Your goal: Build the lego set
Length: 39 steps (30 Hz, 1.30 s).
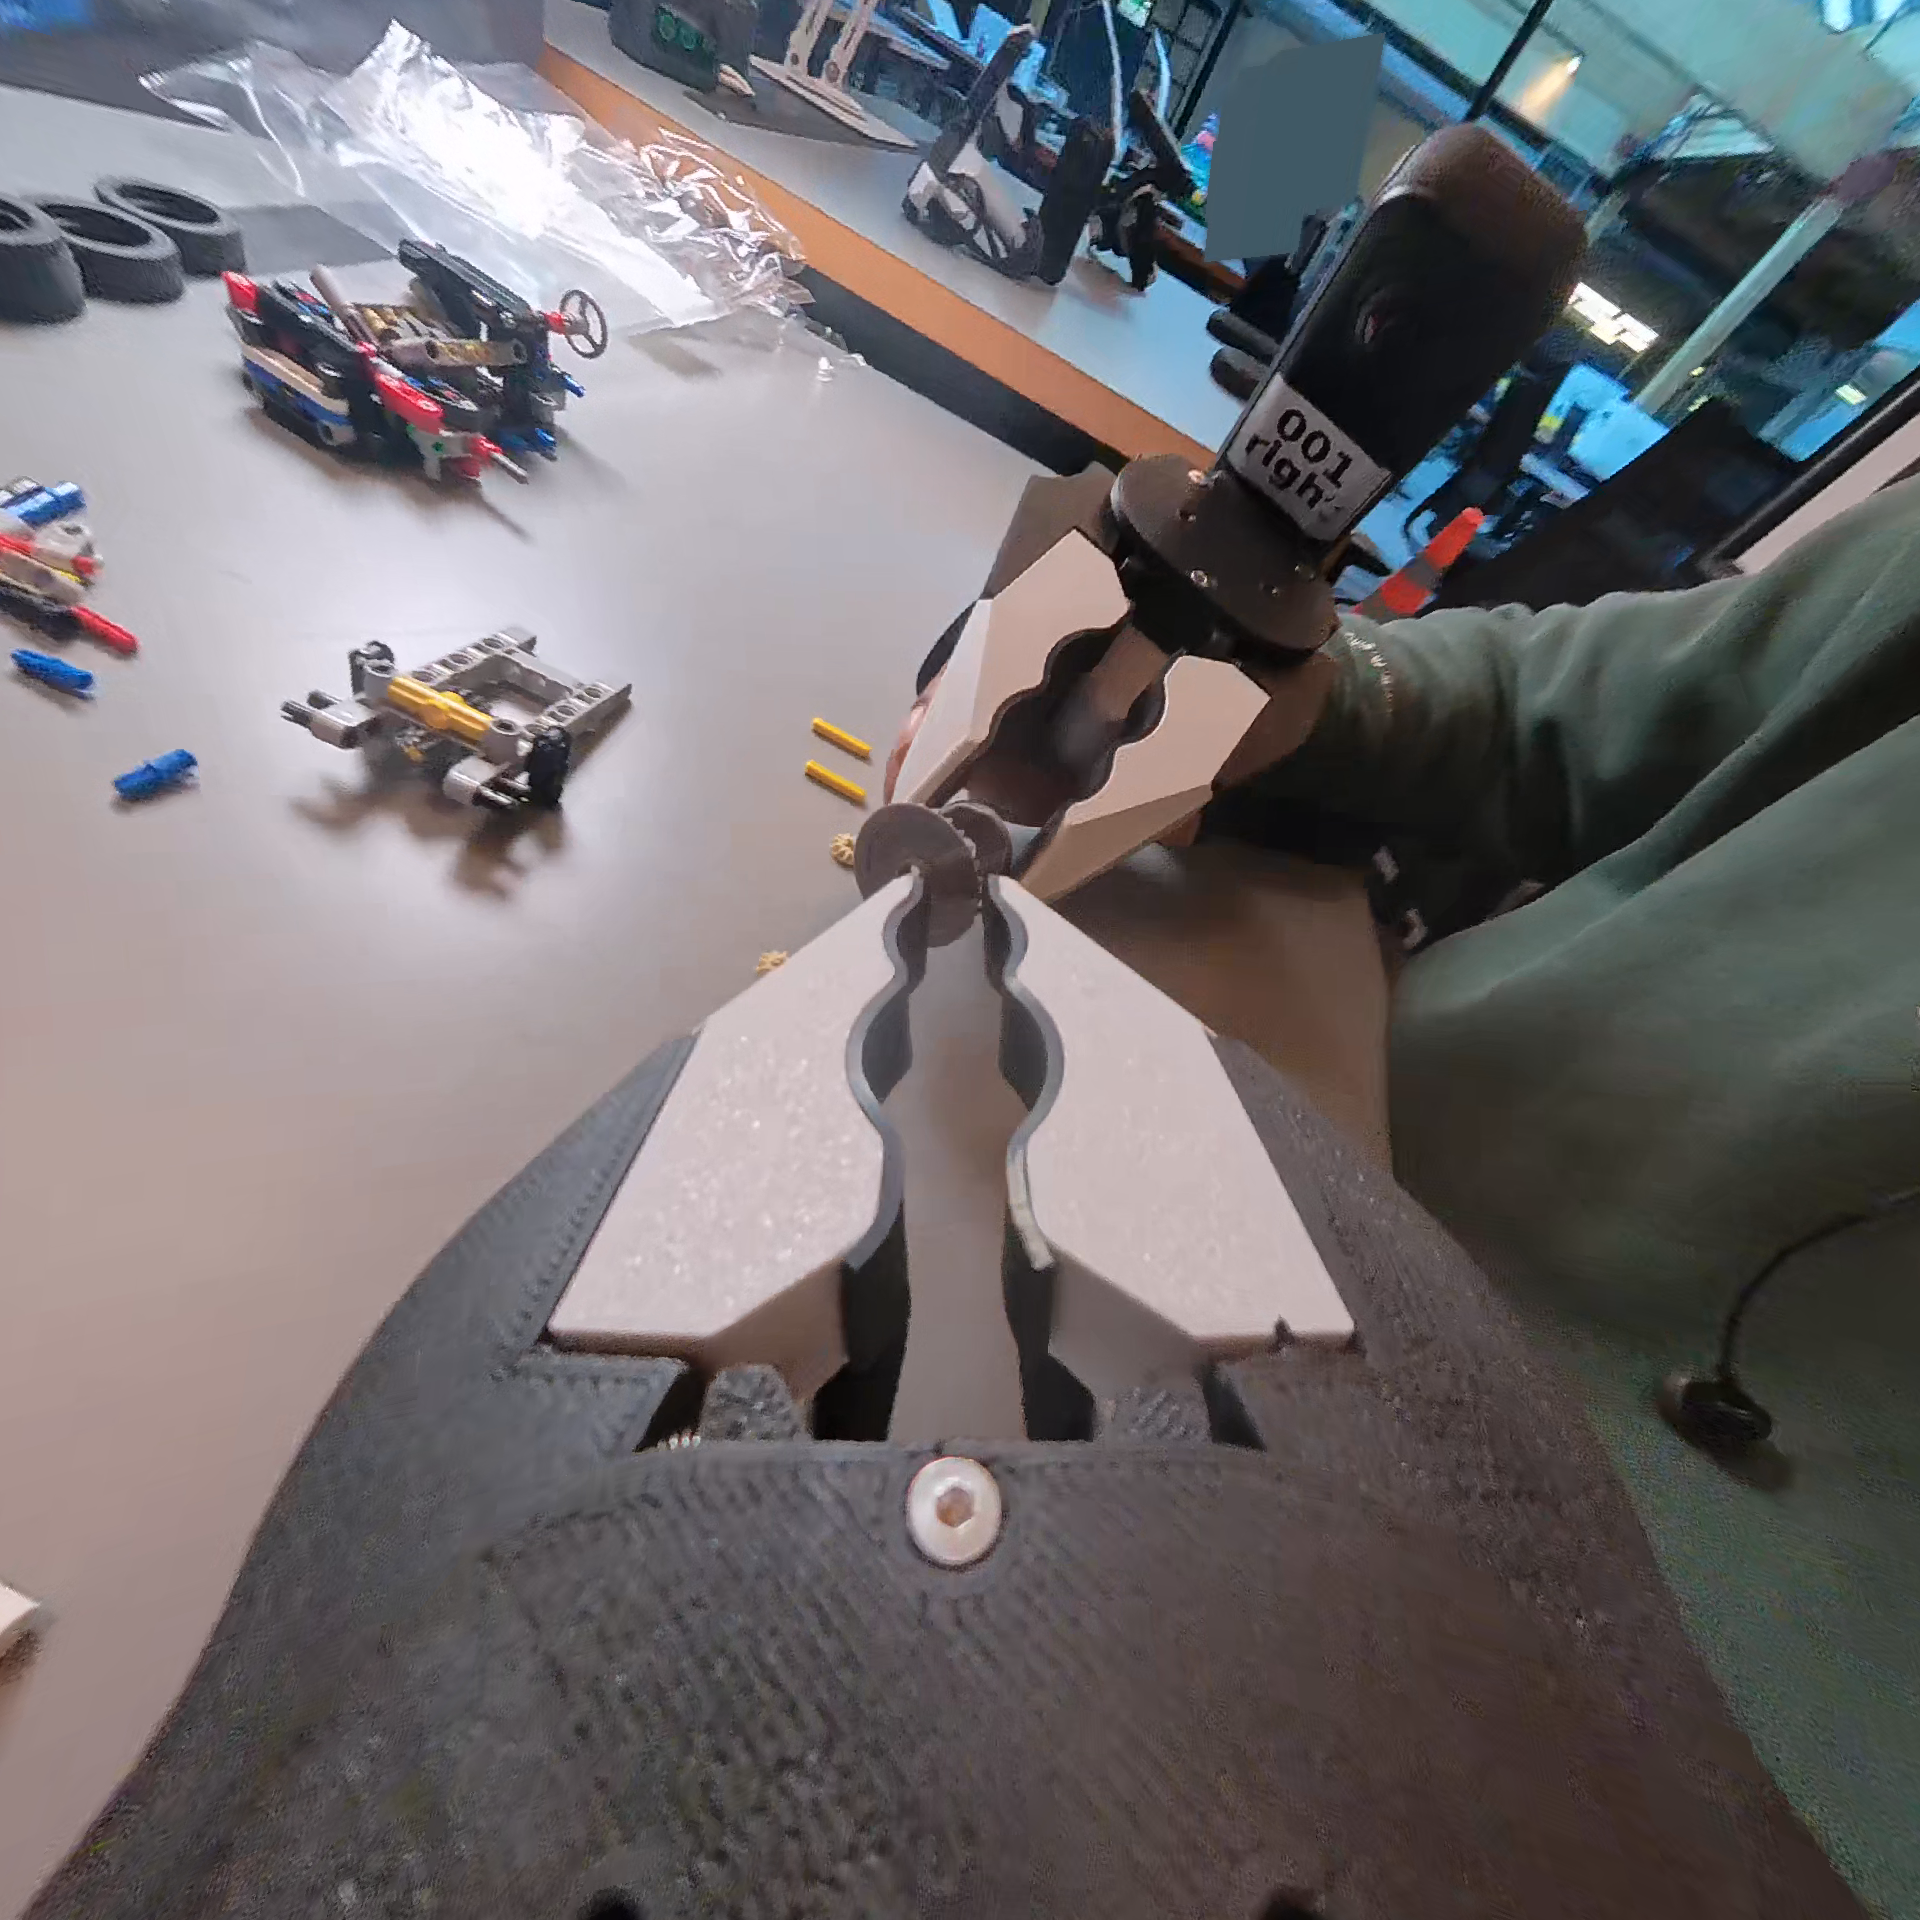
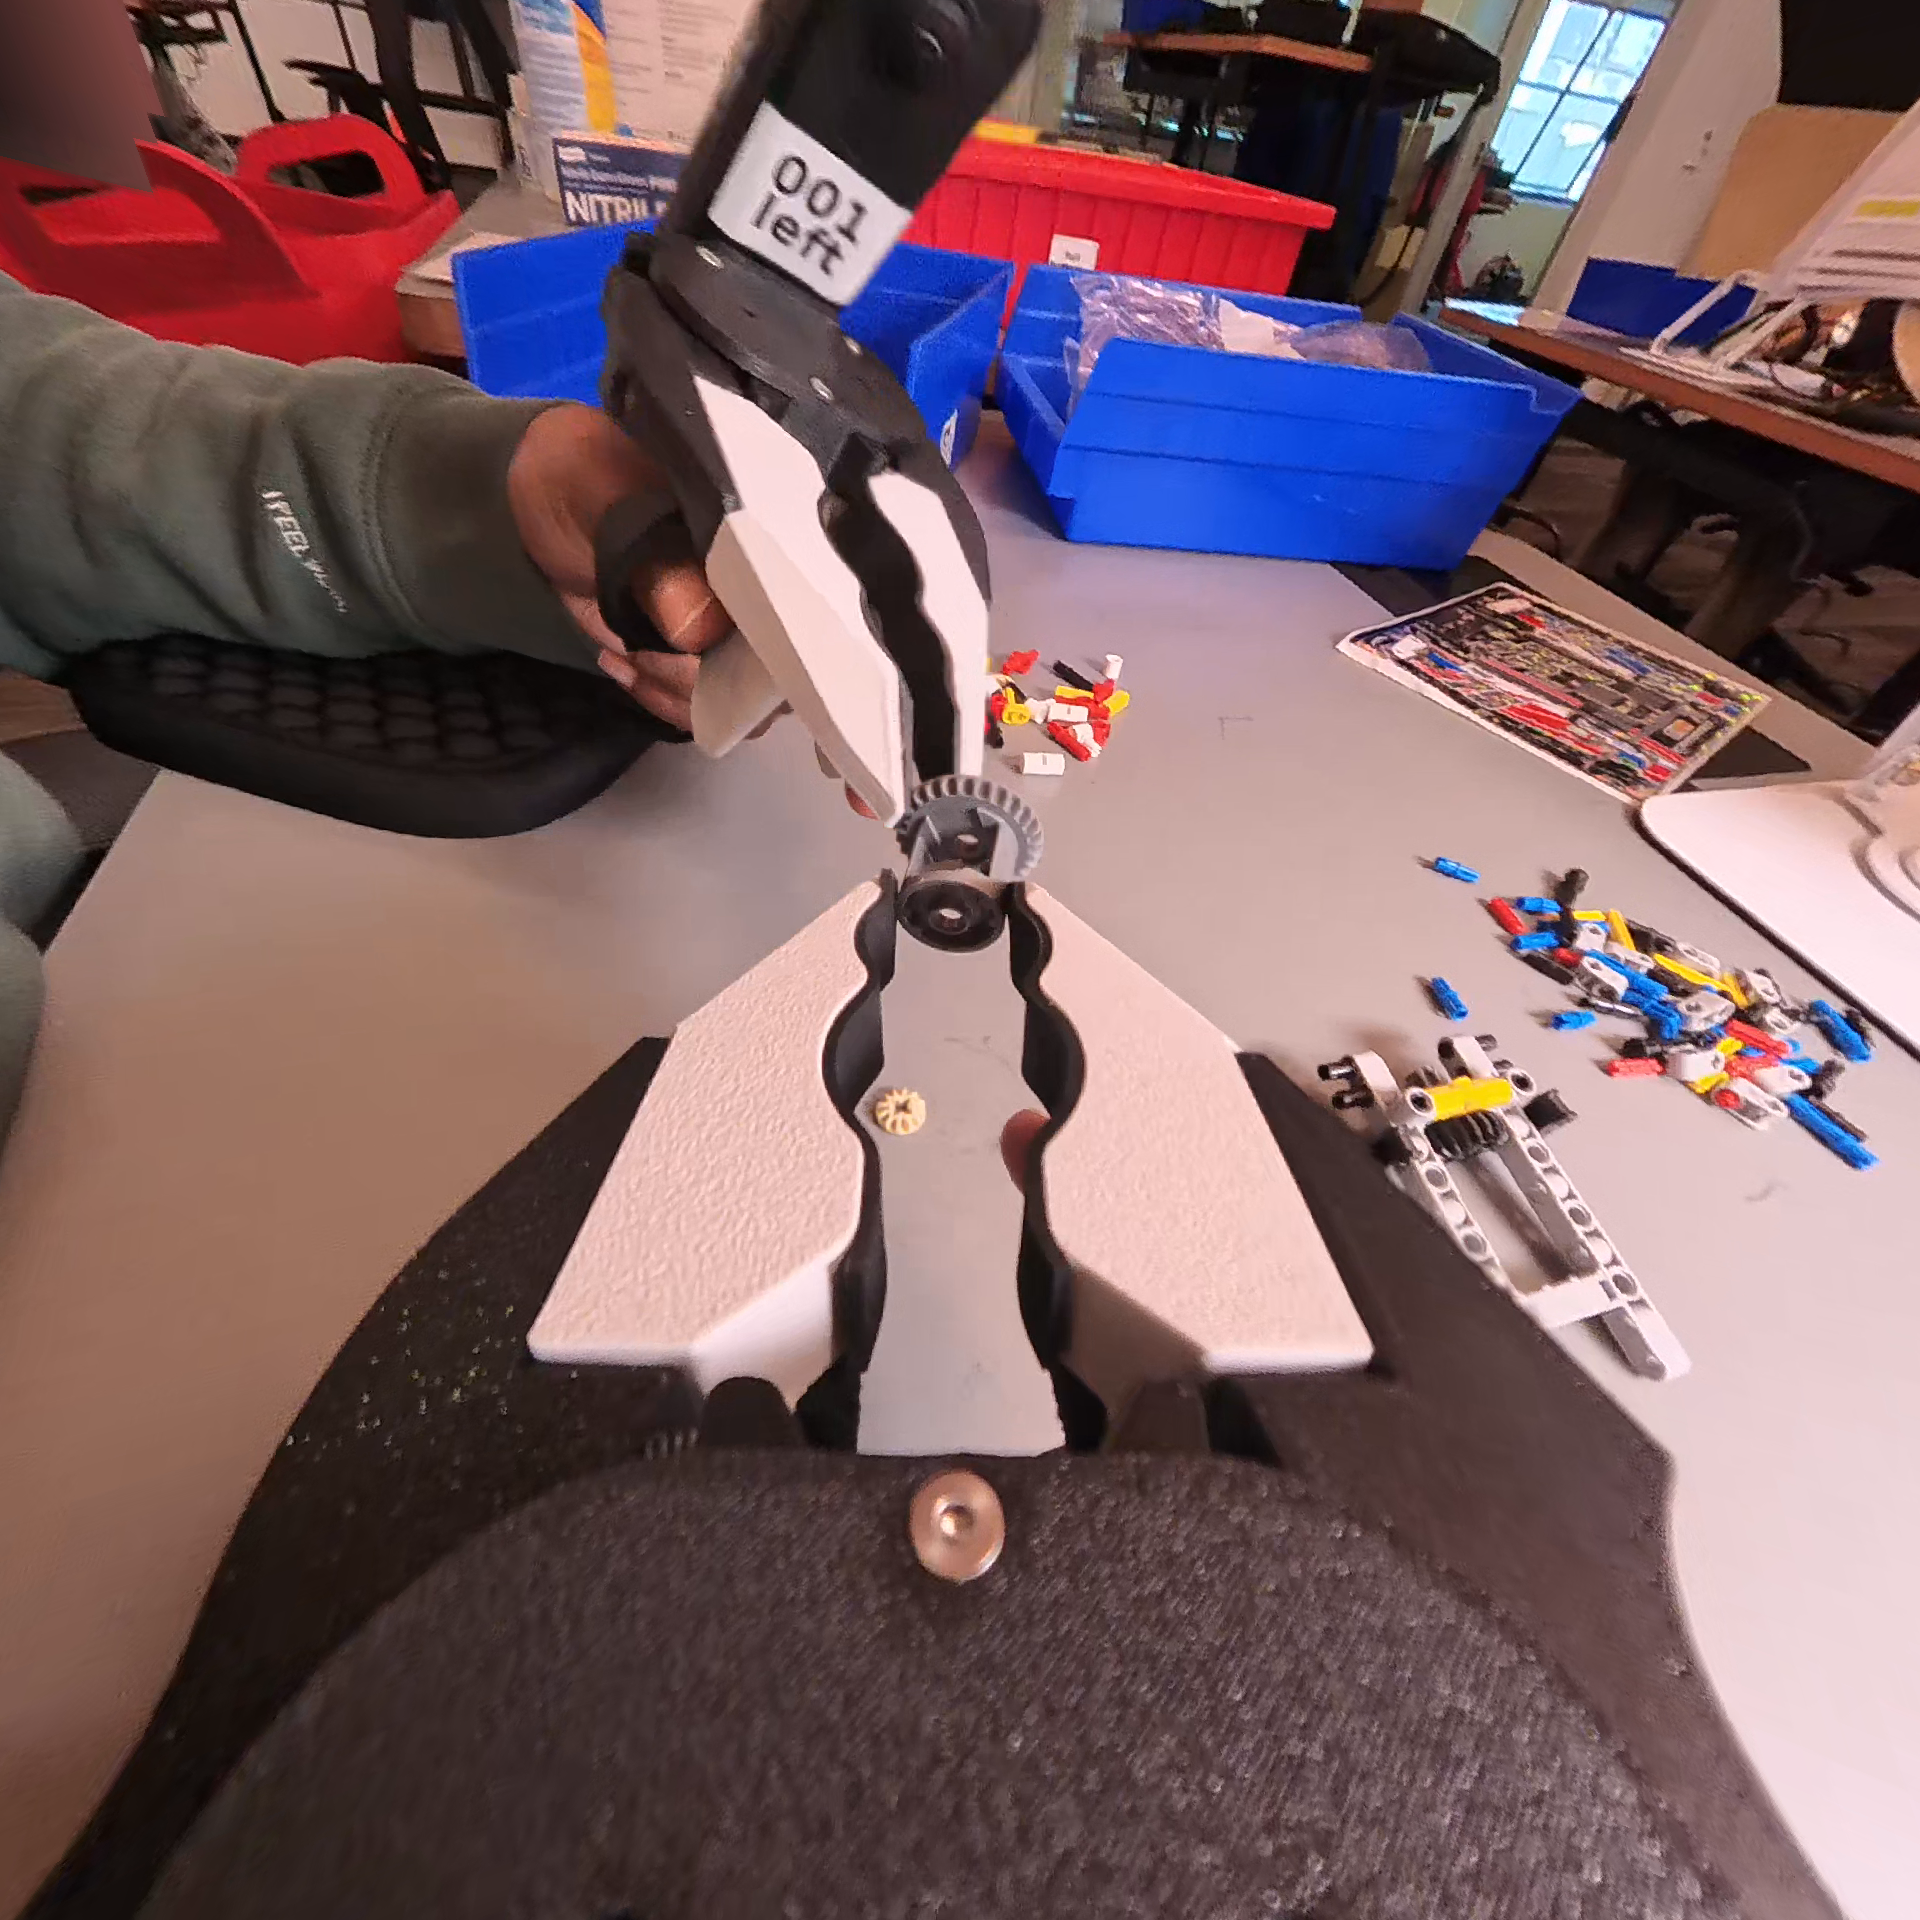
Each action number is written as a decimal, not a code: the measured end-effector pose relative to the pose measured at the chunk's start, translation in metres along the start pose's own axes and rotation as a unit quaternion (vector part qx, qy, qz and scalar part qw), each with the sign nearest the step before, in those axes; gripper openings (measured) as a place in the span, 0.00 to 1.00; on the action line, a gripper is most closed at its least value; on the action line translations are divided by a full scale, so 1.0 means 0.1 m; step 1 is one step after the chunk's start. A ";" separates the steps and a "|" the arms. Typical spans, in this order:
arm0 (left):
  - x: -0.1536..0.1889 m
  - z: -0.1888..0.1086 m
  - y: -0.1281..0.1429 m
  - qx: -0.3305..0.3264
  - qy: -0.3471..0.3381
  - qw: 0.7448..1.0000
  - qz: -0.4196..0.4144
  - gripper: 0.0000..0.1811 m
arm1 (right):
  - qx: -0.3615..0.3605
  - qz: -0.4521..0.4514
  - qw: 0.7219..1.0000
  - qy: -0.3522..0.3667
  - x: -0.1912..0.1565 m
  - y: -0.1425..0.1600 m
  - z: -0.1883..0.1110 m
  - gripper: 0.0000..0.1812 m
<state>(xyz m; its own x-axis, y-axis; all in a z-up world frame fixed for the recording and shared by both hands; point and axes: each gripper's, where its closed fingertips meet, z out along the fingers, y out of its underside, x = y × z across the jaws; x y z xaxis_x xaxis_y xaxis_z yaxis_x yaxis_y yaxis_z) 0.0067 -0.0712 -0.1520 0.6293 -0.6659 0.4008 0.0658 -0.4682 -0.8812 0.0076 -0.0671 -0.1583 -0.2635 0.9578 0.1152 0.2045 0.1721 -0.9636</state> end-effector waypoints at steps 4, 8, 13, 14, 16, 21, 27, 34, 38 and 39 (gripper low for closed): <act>-0.02 0.02 0.02 -0.005 -0.024 0.999 0.037 0.01 | -0.014 0.009 1.000 0.007 0.03 0.05 0.01 0.11; -0.05 0.04 0.07 -0.022 -0.042 0.998 0.052 0.01 | -0.032 0.012 0.999 0.008 0.03 0.11 0.03 0.11; -0.12 0.02 0.16 -0.037 -0.018 0.999 -0.026 0.00 | -0.057 -0.002 0.998 0.004 0.00 0.19 0.05 0.12; -0.12 0.01 0.18 -0.041 -0.007 0.998 -0.040 0.00 | -0.060 -0.008 0.998 0.002 -0.02 0.20 0.06 0.12; -0.13 -0.01 0.20 -0.042 0.005 0.997 -0.060 0.00 | -0.065 -0.023 0.998 -0.001 -0.05 0.21 0.07 0.11; -0.16 -0.01 0.22 -0.050 0.001 0.997 -0.063 0.00 | -0.081 -0.057 0.995 -0.002 -0.09 0.26 0.07 0.10; -0.31 -0.03 0.42 -0.125 -0.065 0.990 0.007 0.00 | -0.116 -0.078 0.990 -0.004 0.06 0.32 -0.09 0.11; -0.29 0.02 0.59 -0.172 -0.057 0.983 0.030 0.01 | -0.189 -0.071 0.977 -0.067 -0.08 0.61 -0.19 0.11; -0.30 0.01 0.58 -0.171 -0.061 0.982 0.041 0.01 | -0.199 -0.067 0.974 -0.085 -0.16 0.66 -0.17 0.11; -0.30 0.01 0.58 -0.170 -0.062 0.983 0.042 0.01 | -0.197 -0.064 0.974 -0.087 -0.17 0.66 -0.17 0.11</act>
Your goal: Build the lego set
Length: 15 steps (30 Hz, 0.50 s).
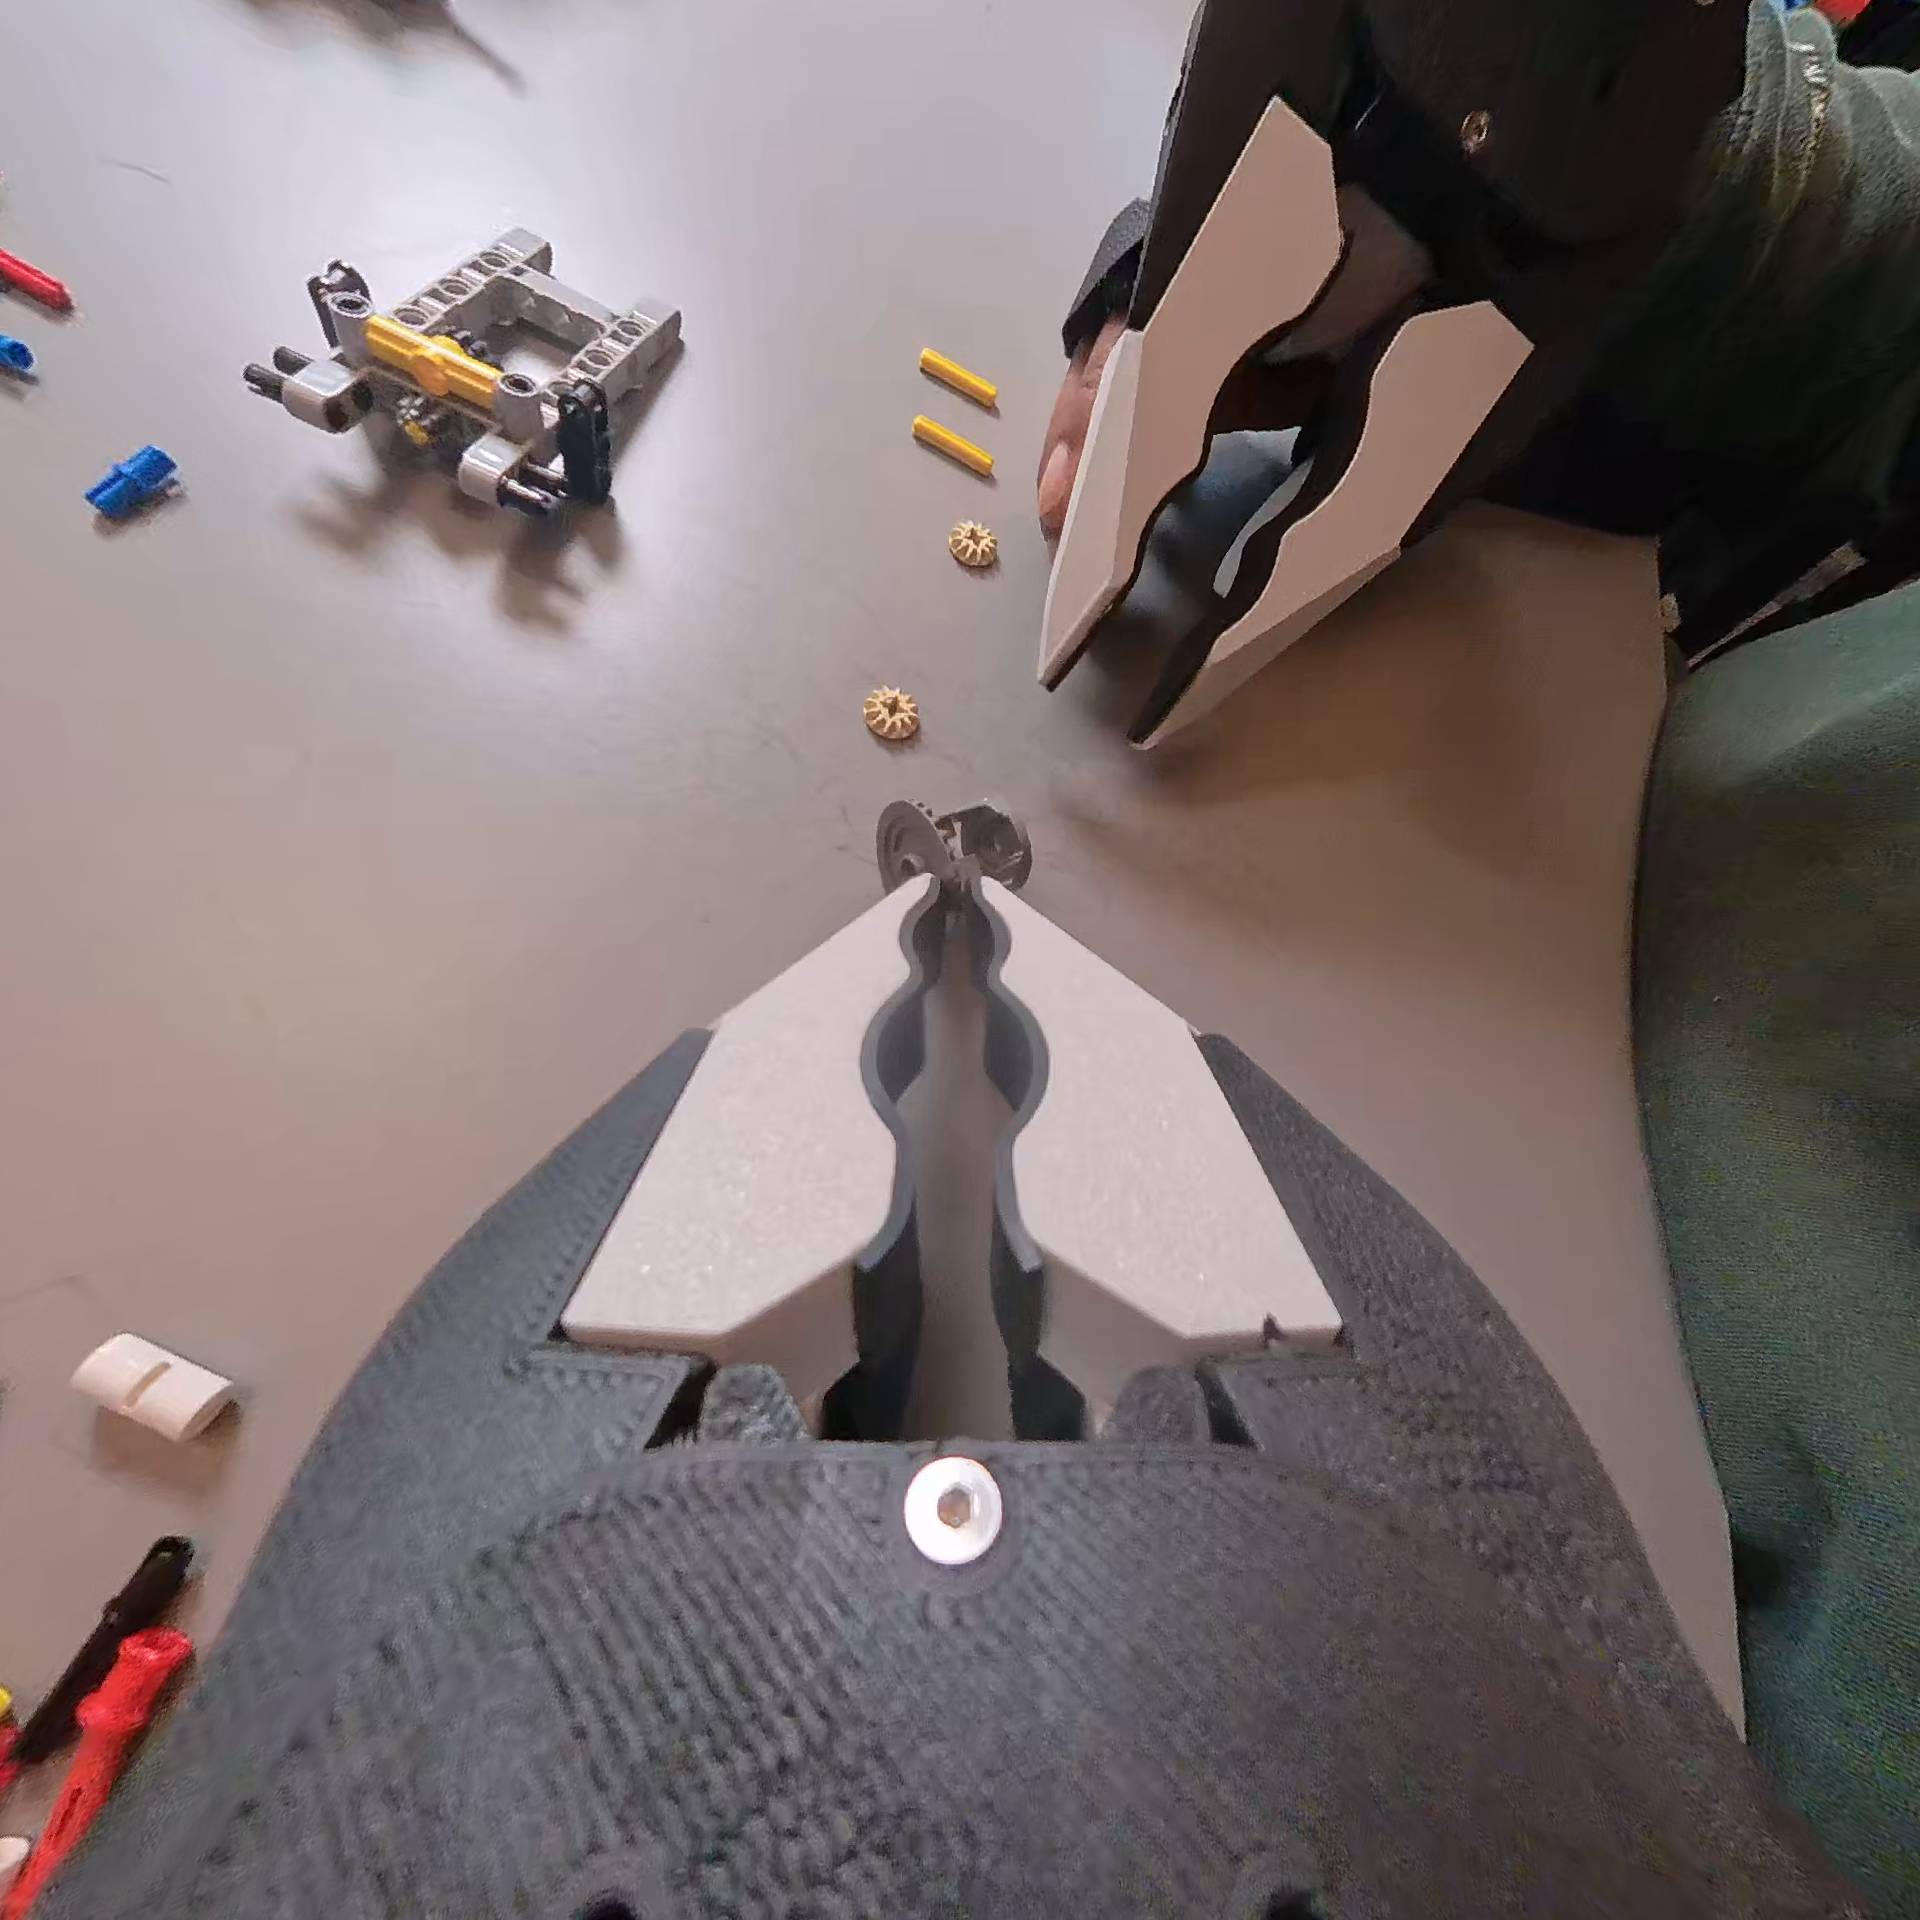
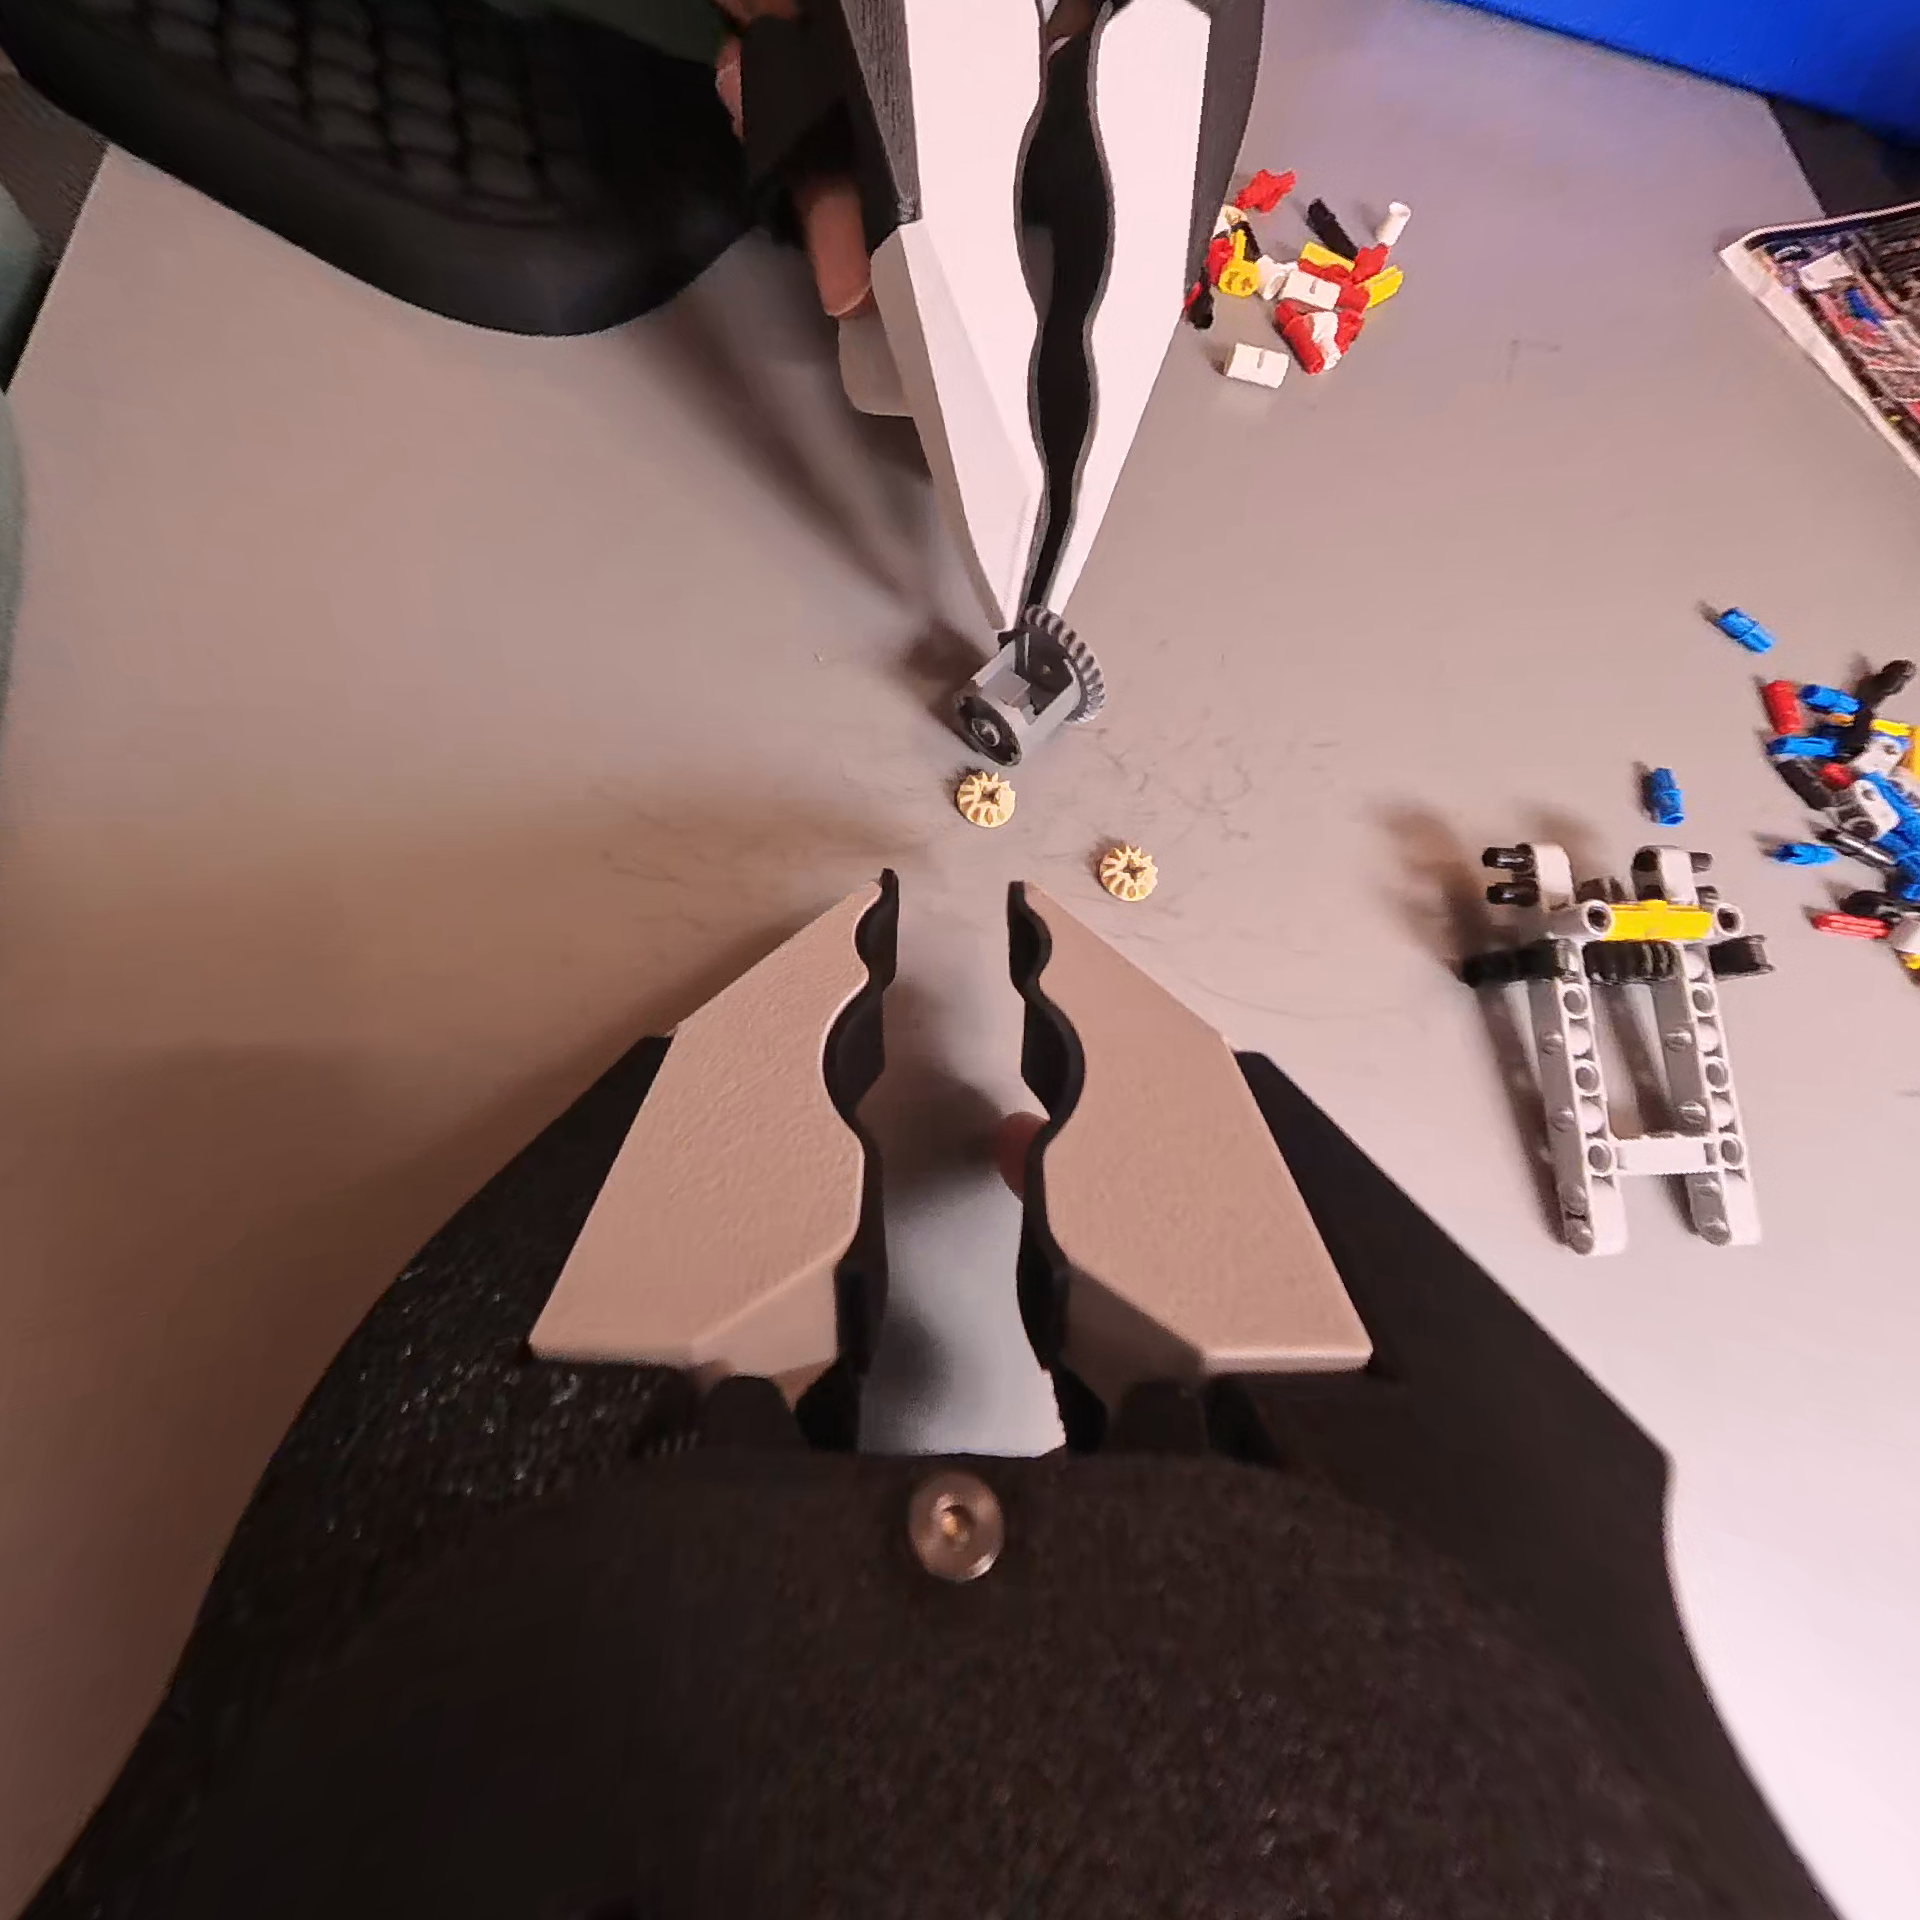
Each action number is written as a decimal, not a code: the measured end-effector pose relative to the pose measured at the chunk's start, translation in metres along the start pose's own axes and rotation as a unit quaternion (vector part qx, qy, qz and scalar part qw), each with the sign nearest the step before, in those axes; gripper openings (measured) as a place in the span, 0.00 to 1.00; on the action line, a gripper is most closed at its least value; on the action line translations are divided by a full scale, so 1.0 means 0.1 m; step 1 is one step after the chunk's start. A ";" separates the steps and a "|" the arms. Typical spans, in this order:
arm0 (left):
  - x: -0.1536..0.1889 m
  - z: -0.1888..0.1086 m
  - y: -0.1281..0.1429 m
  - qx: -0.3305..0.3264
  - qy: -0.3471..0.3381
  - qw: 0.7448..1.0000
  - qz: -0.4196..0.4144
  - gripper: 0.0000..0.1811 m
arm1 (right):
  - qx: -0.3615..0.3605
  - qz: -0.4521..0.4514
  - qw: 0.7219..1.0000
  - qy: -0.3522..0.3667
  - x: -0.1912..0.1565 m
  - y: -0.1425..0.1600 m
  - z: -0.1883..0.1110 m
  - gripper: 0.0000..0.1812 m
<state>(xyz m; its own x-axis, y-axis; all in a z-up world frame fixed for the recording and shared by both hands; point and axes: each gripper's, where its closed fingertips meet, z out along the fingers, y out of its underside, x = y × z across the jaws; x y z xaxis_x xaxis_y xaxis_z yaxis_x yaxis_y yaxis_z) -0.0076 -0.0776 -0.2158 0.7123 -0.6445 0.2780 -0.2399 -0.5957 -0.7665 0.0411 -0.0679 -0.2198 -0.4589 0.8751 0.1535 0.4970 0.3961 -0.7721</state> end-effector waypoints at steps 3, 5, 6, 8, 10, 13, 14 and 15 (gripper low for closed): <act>0.00 0.00 0.00 0.002 0.001 1.000 -0.001 0.01 | 0.008 0.009 1.000 0.000 0.01 -0.03 0.00 0.11; 0.00 0.01 0.00 0.002 0.000 1.000 0.002 0.01 | 0.011 0.010 1.000 0.002 0.01 -0.04 -0.01 0.11; 0.00 0.01 0.00 0.002 -0.002 1.000 0.003 0.01 | 0.011 0.010 1.000 0.003 0.02 -0.04 -0.01 0.11; -0.01 0.00 -0.01 0.003 -0.006 1.000 0.005 0.01 | 0.012 0.010 1.000 0.005 0.02 -0.05 0.00 0.11; -0.02 0.00 -0.01 0.005 -0.010 1.000 0.006 0.01 | 0.012 0.011 1.000 0.005 0.01 -0.05 0.00 0.11; -0.03 -0.01 -0.01 0.006 -0.012 1.000 0.006 0.02 | 0.011 0.014 1.000 0.007 0.01 -0.05 0.01 0.11; -0.03 -0.01 -0.01 0.007 -0.012 1.000 0.006 0.03 | 0.010 0.017 1.000 0.007 0.01 -0.05 0.01 0.11; -0.03 -0.01 -0.01 0.007 -0.011 1.000 0.006 0.03 | 0.010 0.020 1.000 0.006 0.01 -0.05 0.01 0.11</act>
<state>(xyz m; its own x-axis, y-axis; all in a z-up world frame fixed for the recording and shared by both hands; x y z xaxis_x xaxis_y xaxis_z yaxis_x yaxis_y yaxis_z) -0.0102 -0.0753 -0.2154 0.7241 -0.6406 0.2554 -0.2401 -0.5813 -0.7774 0.0375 -0.0688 -0.2166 -0.4294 0.8938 0.1293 0.5005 0.3547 -0.7898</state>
